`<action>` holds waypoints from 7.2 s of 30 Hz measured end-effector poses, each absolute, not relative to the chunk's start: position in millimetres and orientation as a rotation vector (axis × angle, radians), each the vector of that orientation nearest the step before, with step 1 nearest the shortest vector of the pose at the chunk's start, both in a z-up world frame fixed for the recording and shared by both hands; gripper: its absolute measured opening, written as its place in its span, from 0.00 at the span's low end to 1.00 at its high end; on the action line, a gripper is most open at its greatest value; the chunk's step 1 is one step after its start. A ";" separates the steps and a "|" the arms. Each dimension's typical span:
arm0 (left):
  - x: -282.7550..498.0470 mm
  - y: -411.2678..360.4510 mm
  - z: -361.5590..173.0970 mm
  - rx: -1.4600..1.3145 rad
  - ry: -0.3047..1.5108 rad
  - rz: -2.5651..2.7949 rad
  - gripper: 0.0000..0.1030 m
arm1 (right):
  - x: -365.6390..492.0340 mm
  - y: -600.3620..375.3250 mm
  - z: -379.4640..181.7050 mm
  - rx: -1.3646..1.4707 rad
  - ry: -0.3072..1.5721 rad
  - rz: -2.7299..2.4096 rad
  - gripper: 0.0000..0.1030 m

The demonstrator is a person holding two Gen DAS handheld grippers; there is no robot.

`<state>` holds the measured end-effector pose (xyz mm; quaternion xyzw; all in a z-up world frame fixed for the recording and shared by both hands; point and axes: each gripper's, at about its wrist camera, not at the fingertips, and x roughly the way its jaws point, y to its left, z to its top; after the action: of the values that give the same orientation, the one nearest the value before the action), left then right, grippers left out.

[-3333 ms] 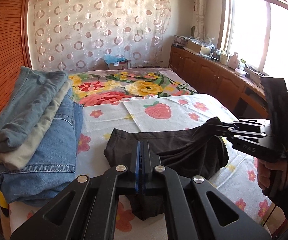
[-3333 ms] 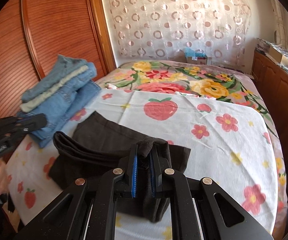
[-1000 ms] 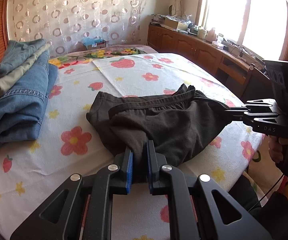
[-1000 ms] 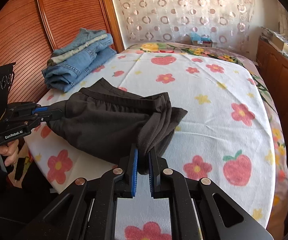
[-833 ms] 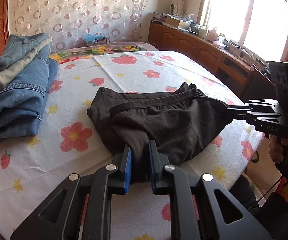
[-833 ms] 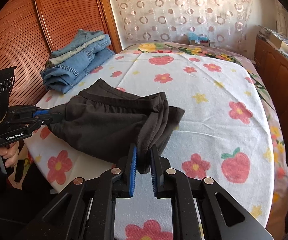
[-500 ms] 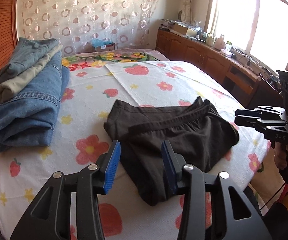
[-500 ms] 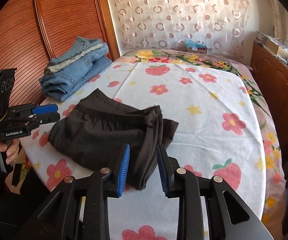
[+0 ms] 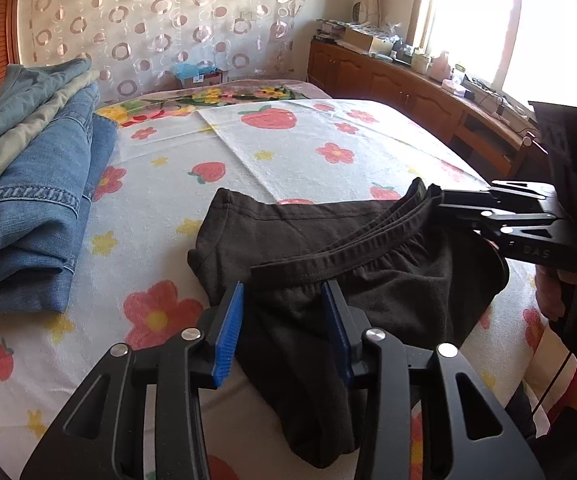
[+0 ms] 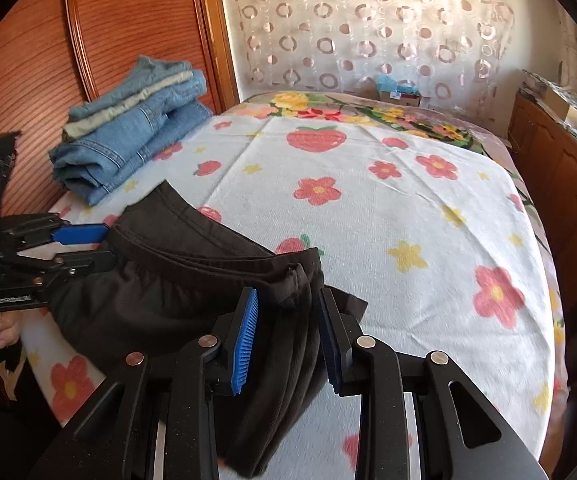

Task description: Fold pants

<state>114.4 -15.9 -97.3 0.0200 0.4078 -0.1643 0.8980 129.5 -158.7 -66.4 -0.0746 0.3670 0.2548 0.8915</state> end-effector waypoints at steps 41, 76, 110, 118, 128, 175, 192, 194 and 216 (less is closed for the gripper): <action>142.5 -4.0 -78.4 0.042 0.818 -0.305 0.69 | 113.0 -166.9 -49.0 -0.093 0.705 0.459 0.24; 78.1 3.3 -108.8 0.093 0.869 -0.262 0.74 | 66.6 -193.9 -60.1 -0.215 0.757 0.457 0.04; 93.7 -8.4 -83.5 0.097 0.814 -0.268 0.74 | 96.9 -198.8 -46.0 -0.025 0.748 0.472 0.50; 125.0 -6.7 -86.1 0.095 0.836 -0.248 0.74 | 127.8 -189.3 -56.0 -0.027 0.778 0.472 0.51; 159.4 -1.6 -98.9 0.077 0.883 -0.245 0.74 | 154.2 -178.4 -65.0 -0.039 0.839 0.473 0.51; 159.5 0.4 -104.8 -0.035 0.887 -0.367 0.21 | 165.1 -162.3 -70.8 -0.027 0.841 0.529 0.17; 167.9 -3.0 -52.1 -0.023 0.764 -0.362 0.13 | 166.5 -163.1 -20.8 -0.030 0.704 0.562 0.11; 170.1 -1.9 -39.9 -0.015 0.734 -0.356 0.13 | 167.7 -163.9 -12.6 -0.039 0.681 0.565 0.11; 176.6 61.1 42.6 -0.025 0.488 -0.143 0.12 | 215.4 -94.9 44.0 -0.144 0.421 0.742 0.10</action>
<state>176.6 61.1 42.6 -0.0123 0.2412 -0.0706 0.9678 215.4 -94.9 44.0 -0.0699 0.2042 0.3594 0.9079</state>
